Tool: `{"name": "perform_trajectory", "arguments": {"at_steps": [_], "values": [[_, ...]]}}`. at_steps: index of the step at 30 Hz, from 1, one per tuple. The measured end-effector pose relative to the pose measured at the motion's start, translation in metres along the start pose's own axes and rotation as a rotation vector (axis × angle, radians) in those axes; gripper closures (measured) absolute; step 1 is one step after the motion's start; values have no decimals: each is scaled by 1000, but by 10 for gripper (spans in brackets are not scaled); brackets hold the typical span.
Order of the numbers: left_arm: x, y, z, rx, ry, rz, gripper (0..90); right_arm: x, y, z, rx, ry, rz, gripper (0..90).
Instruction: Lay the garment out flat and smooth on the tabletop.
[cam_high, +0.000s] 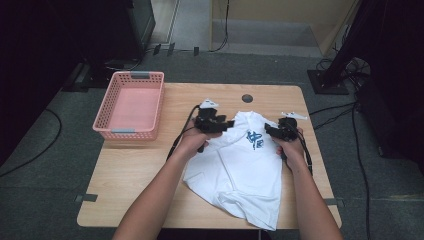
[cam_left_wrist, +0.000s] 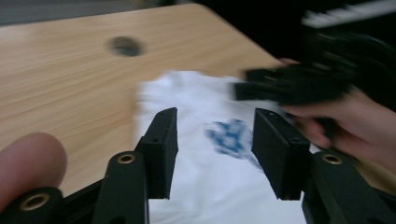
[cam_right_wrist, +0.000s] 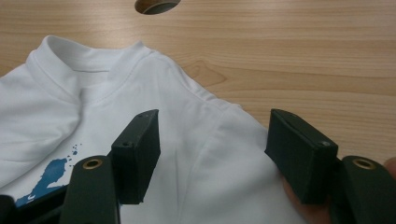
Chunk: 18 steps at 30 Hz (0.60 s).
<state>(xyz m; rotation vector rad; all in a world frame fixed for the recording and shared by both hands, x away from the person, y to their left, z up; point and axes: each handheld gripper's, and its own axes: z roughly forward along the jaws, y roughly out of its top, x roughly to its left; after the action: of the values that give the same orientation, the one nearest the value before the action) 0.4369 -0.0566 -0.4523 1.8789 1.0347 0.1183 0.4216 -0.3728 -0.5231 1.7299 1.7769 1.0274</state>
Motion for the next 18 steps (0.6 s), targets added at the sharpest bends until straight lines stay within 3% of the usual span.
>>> {"name": "perform_trajectory", "arguments": {"at_steps": [1,2,4,6,8,9,11,13,14,15,17,18], "values": [[8,-2,3,35,49,-25,546,-1,0,-1,-2,3,4,352],[12,-4,6,67,83,-21,546,-1,0,-1,-1,4,10,351],[17,-10,13,120,145,16,531,-1,-1,-1,-1,3,2,346],[23,-13,19,142,187,16,515,0,-1,0,0,-2,-7,345],[31,-15,25,153,239,-20,510,1,-1,-1,0,-4,-8,345],[35,-16,28,170,243,-54,505,1,-1,-1,0,-4,-8,346],[37,-20,32,216,184,-87,505,1,-1,-1,1,-5,-11,344],[32,-24,35,247,131,-57,524,1,-2,-1,1,-3,-12,345],[29,-25,35,258,127,-36,559,1,-2,-1,0,-2,-11,344],[28,-25,34,266,143,-15,657,1,-2,-1,0,-2,-11,344],[30,-21,31,265,119,-12,883,1,-2,-1,0,0,-12,345],[32,-19,29,261,115,-3,900,1,-2,-1,1,0,-12,345]]}}
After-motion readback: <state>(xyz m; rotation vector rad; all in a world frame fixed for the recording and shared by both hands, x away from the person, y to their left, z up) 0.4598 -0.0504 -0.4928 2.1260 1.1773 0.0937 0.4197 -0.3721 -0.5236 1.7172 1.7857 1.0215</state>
